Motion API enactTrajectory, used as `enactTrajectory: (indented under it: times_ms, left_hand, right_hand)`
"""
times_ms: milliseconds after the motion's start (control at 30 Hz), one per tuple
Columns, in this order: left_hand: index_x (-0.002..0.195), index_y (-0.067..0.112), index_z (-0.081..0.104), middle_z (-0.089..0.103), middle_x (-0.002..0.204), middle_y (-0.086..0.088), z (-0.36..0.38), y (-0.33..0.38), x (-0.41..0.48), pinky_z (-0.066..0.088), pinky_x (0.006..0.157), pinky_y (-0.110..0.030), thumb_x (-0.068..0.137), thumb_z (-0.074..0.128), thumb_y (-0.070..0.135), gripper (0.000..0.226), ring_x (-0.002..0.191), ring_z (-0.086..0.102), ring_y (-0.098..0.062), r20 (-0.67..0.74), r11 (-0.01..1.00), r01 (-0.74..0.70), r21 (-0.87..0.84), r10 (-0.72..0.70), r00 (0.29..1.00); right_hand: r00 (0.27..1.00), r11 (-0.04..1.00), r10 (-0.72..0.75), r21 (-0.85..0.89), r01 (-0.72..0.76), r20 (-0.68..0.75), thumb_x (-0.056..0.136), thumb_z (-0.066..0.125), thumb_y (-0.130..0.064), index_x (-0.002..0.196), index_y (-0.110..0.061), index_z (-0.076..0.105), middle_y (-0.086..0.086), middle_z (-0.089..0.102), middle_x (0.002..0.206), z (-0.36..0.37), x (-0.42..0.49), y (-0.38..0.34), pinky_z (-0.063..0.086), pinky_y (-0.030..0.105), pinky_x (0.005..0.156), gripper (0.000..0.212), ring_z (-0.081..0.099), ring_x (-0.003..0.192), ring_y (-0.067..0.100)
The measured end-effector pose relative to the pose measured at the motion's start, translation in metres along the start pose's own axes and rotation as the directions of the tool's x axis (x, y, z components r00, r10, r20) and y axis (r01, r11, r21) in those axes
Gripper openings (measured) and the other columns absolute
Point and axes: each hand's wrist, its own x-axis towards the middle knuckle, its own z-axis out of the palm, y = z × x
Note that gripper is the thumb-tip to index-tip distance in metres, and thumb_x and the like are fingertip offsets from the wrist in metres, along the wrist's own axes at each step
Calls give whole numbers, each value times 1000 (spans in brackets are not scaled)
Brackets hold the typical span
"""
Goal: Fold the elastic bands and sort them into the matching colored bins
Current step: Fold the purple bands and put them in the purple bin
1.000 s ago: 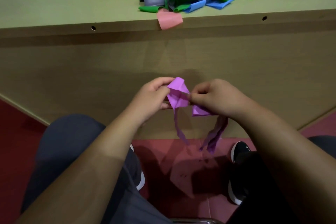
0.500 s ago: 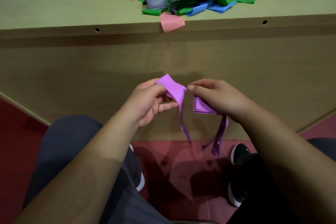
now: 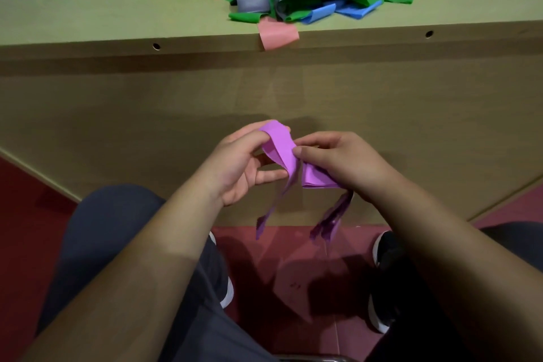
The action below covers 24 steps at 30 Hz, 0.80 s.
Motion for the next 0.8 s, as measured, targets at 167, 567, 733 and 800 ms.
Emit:
enactTrajectory:
  times_ms: [167,567,733,800]
  left_hand:
    - [133,12,66,77,120,-10,1,1,1,64,64,-42,104,55,7,31,101,75,-26,-26,1000,7,-11,-7,1000]
    - [120,9,65,68,83,-1,-2,-1,6,52,72,-22,93,68,5,27,70,64,-9,-34,980,-142,141,148,988]
    - [119,7,55,58,79,1,-14,3,9,38,57,-21,78,62,-2,42,56,48,-7,113,953,-297,55,290,950]
    - [122,6,51,58,83,0,-12,2,7,44,59,-19,78,60,-6,47,64,54,-8,144,930,-366,32,358,922]
  right_hand:
    - [1000,997,6,79,-7,18,92,83,-27,108,-24,85,-6,83,100,0,0,-1,55,25,94,16,73,90,5]
    - [986,993,69,80,-81,152,95,79,-24,90,-15,72,3,63,73,-10,-3,-11,37,28,58,13,49,65,17]
    - [985,983,-3,181,-29,174,95,77,-14,91,-11,70,-2,65,71,-18,-4,-16,43,16,55,9,54,59,6]
    - [988,972,-43,236,6,152,95,75,-8,84,-12,68,2,68,77,-20,-4,-17,45,16,58,14,57,63,8]
